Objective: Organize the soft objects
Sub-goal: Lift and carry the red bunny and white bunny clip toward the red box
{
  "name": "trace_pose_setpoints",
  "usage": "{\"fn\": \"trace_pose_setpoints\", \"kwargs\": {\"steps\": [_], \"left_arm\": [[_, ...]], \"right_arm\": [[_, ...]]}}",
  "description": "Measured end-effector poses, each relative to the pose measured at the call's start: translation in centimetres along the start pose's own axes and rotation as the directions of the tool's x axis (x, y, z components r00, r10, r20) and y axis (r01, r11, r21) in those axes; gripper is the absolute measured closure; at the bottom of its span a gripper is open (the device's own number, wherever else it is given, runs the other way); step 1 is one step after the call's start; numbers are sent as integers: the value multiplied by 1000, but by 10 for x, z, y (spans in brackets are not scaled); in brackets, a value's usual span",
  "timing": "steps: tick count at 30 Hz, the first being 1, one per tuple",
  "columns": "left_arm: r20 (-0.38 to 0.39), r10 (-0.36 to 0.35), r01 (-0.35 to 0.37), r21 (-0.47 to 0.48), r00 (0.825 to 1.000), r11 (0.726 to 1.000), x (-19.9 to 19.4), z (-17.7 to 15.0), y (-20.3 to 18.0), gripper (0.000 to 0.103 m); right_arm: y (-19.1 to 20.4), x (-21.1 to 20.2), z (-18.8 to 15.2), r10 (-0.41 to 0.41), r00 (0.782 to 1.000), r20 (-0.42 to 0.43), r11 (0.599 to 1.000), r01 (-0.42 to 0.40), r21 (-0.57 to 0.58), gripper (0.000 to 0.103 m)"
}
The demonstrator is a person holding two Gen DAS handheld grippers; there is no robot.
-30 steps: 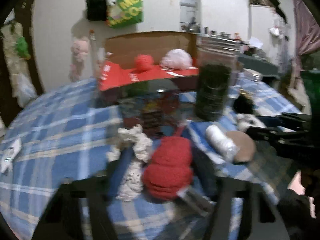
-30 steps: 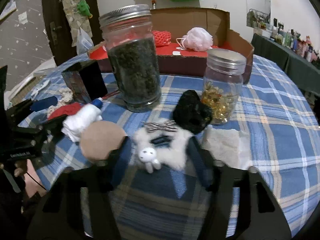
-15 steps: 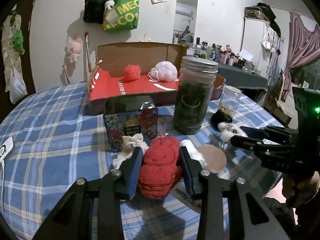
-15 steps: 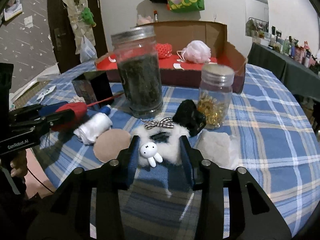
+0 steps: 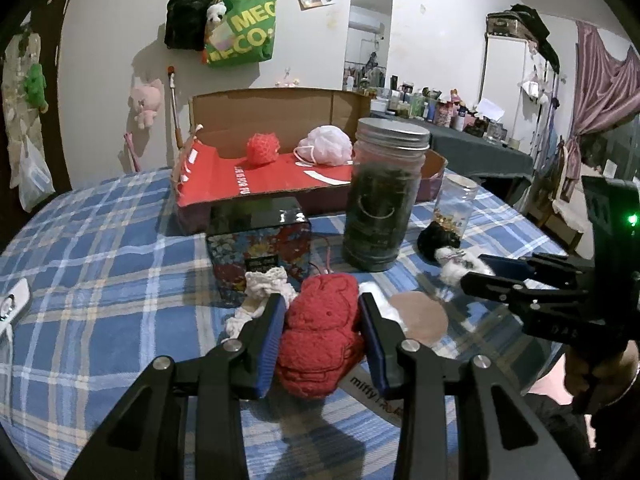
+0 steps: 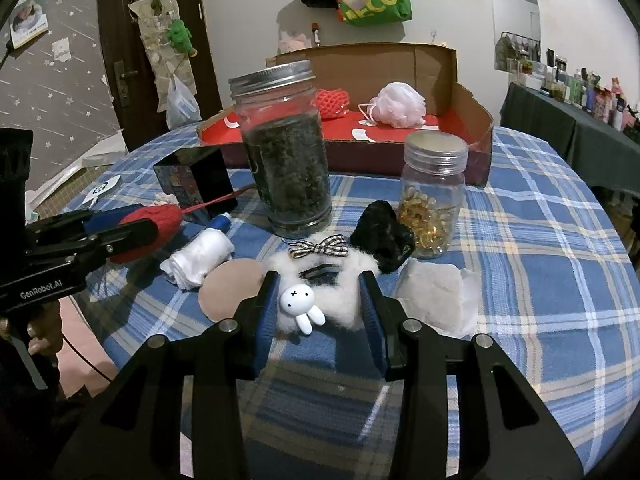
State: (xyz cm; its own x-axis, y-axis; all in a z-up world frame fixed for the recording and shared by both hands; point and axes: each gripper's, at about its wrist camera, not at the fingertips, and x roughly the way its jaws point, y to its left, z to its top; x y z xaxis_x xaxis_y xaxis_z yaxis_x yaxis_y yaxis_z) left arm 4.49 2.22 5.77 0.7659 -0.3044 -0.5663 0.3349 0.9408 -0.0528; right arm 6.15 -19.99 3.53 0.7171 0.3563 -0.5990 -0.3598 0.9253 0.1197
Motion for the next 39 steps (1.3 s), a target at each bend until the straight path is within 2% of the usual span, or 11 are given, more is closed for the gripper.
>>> {"fn": "trace_pose_setpoints", "kwargs": {"steps": [6, 11, 18, 21, 30, 31, 33, 34, 35, 39], "left_arm": [[-14, 38, -38, 11, 999, 999, 1, -3, 11, 63], [-55, 26, -25, 20, 998, 999, 11, -12, 13, 62], [-36, 13, -11, 44, 999, 999, 10, -16, 3, 57], [-25, 2, 0, 54, 1000, 999, 8, -15, -1, 49], [-42, 20, -17, 62, 999, 998, 16, -14, -2, 48], [-43, 16, -13, 60, 999, 998, 17, -14, -1, 49], [-43, 14, -11, 61, 999, 998, 17, -15, -2, 62], [-42, 22, -19, 67, 999, 998, 17, -15, -3, 65], [-40, 21, -19, 68, 999, 998, 16, -15, -4, 65], [-6, -12, 12, 62, 1000, 998, 4, -10, -6, 65]], "right_arm": [[-3, 2, -3, 0, 1000, -12, 1000, 1, 4, 65], [3, 12, -9, -7, 999, -41, 1000, 6, -19, 65], [6, 14, -12, -35, 999, -29, 999, 34, -41, 61], [5, 13, -13, -40, 999, -27, 999, 39, -39, 61], [4, 14, -14, -57, 998, -24, 998, 55, -43, 55], [3, 15, -15, -54, 998, -26, 998, 53, -40, 55], [0, 16, -15, -40, 999, -25, 999, 40, -24, 55], [0, 16, -15, -26, 999, -24, 1000, 25, -19, 58], [-1, 15, -15, -13, 1000, -22, 1000, 12, -13, 65], [1, 8, -14, 9, 1000, 1, 1000, -9, -14, 65]]}}
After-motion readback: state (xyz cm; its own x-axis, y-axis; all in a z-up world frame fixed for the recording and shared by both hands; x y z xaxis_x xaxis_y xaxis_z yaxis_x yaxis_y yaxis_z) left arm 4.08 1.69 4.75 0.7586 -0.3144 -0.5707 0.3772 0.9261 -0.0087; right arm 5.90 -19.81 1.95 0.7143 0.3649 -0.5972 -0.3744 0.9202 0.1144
